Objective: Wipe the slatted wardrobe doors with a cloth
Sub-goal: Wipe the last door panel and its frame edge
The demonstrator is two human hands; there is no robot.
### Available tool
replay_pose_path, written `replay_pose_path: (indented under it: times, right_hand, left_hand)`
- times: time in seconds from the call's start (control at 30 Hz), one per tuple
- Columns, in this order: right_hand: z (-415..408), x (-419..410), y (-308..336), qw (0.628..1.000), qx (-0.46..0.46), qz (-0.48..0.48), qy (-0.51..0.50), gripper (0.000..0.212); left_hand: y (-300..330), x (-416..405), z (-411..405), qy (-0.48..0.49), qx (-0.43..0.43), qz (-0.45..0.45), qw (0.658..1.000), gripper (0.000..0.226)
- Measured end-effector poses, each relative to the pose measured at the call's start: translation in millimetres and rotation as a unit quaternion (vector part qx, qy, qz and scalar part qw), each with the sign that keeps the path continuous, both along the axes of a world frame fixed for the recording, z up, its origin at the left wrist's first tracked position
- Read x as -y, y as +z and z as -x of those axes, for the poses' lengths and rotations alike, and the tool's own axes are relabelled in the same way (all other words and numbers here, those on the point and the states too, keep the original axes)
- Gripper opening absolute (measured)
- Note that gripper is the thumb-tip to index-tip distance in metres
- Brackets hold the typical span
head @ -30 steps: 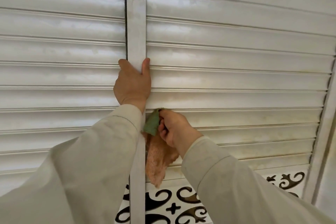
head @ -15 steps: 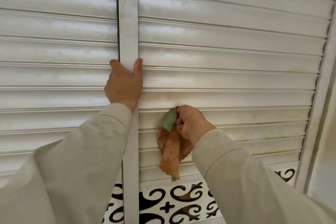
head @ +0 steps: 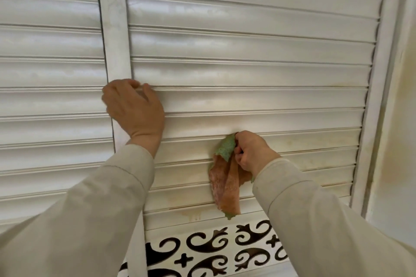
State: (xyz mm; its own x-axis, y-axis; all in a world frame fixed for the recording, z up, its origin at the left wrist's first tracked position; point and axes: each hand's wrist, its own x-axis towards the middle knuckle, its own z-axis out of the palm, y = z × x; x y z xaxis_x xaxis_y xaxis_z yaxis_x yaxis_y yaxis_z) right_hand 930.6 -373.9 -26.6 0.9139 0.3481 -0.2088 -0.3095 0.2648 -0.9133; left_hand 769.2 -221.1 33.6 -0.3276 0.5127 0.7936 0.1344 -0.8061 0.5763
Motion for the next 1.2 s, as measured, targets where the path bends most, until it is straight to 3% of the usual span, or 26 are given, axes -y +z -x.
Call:
replay_pose_path:
  times: [0.13, 0.23, 0.47, 0.7, 0.93, 1.07, 1.2]
  right_hand:
    - [-12.4, 18.4, 0.0, 1.0, 0.0, -0.007, -0.017, 0.017]
    - [-30.5, 37.8, -1.1, 0.999, -0.004, -0.022, -0.031, 0.016]
    - [-74.7, 83.4, -3.5, 0.998, -0.008, -0.038, -0.047, 0.014]
    - [-111.5, 130.9, -2.7, 0.995, -0.011, -0.055, -0.08, 0.014]
    - [-169.2, 189.9, -1.4, 0.986, -0.046, -0.093, -0.13, 0.016]
    - [-176.9, 192.3, -0.6, 0.987, -0.039, -0.107, -0.114, 0.017]
    - [-185.6, 208.9, -4.5, 0.979, -0.024, -0.114, -0.167, 0.01]
  left_hand:
    - [1.5, 40.9, -34.2, -0.077, -0.072, -0.149, 0.983, 0.013]
    - [-3.8, 66.6, -65.8, -0.115, -0.142, -0.178, 0.967, 0.01]
    - [-1.8, 104.4, -119.6, -0.083, -0.231, -0.215, 0.945, 0.011]
    - [8.8, 145.3, -169.1, -0.063, -0.273, -0.255, 0.926, 0.007]
    - [18.1, 181.3, -222.1, 0.01, -0.324, -0.348, 0.88, 0.021]
    - [20.3, 188.3, -237.0, 0.043, -0.306, -0.329, 0.892, 0.013]
    - [18.2, 188.7, -243.8, 0.055, -0.281, -0.342, 0.895, 0.012]
